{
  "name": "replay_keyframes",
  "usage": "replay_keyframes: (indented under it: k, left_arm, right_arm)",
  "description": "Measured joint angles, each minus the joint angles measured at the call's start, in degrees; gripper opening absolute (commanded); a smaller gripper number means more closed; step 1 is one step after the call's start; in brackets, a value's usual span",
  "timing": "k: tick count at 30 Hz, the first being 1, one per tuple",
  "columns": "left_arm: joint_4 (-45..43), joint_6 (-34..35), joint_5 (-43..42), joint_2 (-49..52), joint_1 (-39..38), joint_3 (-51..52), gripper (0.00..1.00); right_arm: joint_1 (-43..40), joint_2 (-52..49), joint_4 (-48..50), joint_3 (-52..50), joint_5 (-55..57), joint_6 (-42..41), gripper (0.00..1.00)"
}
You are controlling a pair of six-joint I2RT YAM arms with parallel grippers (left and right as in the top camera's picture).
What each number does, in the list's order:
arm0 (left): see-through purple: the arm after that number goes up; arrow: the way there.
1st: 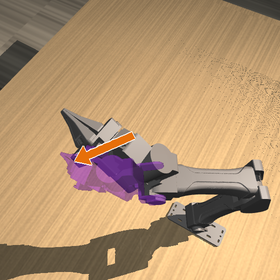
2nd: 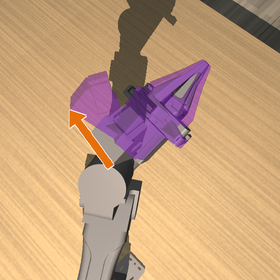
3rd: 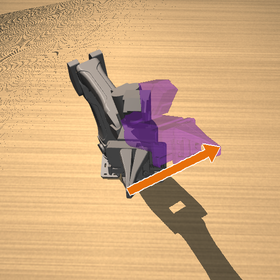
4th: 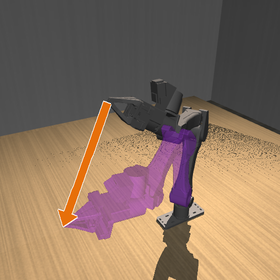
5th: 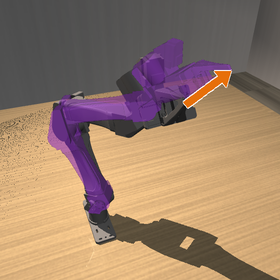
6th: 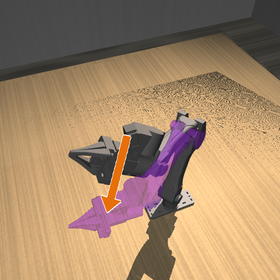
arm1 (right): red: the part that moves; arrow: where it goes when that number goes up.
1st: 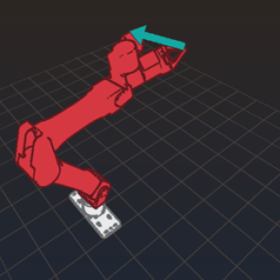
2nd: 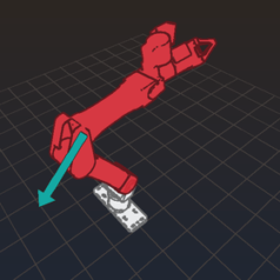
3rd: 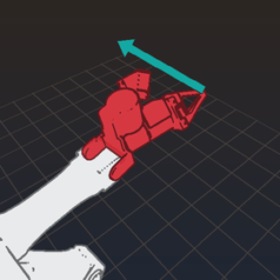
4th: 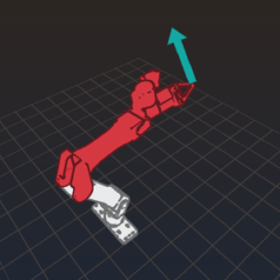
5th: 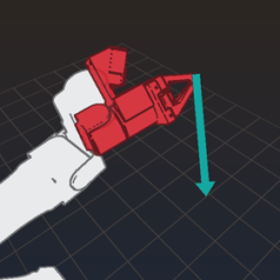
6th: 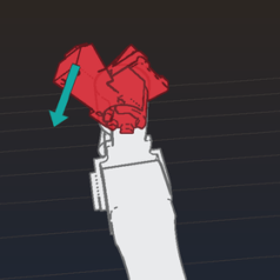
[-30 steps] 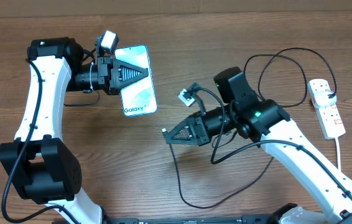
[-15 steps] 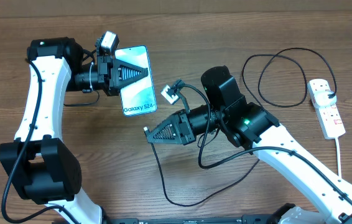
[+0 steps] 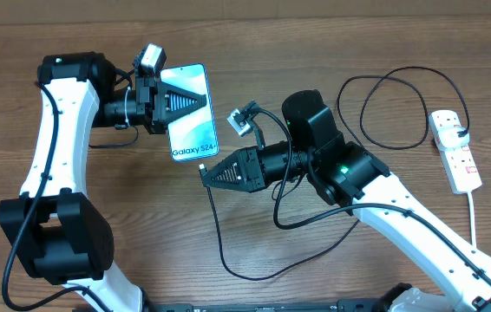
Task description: Plug charger to phone and switch on socket
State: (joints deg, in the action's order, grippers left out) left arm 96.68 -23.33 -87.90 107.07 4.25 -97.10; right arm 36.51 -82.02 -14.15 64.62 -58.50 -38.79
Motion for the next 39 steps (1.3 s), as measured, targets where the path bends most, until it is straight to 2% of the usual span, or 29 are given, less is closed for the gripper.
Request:
replay_keyframes:
  k: [8, 39]
  left_arm:
    - [0.0, 0.5, 0.0, 0.0, 0.0, 0.0, 0.04]
    - [0.0, 0.7, -0.2, 0.0, 0.0, 0.0, 0.04]
  right_arm:
    - [0.0, 0.0, 3.1, 0.0, 0.9, -1.3, 0.04]
    - [0.0, 0.0, 3.0, 0.0, 1.9, -3.0, 0.04]
